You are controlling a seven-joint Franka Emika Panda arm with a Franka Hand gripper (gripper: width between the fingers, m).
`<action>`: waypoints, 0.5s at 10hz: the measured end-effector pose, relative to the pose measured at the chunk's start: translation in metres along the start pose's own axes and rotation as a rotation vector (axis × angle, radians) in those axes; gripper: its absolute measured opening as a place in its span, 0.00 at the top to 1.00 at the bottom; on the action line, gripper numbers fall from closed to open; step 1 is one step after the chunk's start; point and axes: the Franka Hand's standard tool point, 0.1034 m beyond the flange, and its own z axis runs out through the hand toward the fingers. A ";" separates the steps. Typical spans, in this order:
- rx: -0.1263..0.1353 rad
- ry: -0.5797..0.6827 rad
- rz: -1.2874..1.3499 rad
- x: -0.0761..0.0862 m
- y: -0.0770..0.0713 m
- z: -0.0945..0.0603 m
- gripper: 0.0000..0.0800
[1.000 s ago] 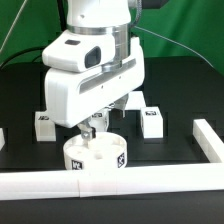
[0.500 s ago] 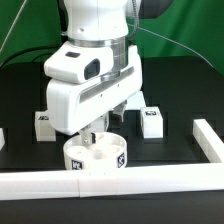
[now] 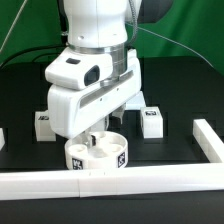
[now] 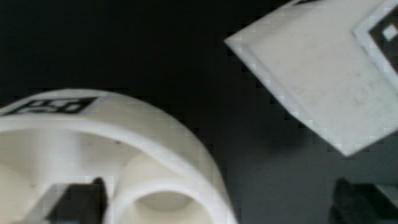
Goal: Assemble stool
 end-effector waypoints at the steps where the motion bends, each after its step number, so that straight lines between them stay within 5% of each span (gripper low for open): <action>1: 0.000 0.000 0.000 0.000 0.000 0.000 0.34; 2: 0.000 0.000 0.000 0.000 0.000 0.000 0.57; 5: 0.000 0.000 0.000 0.000 0.000 0.000 0.60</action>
Offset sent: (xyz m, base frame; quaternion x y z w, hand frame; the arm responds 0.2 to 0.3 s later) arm 0.0000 0.0000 0.0000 0.0000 0.0000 0.0000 1.0000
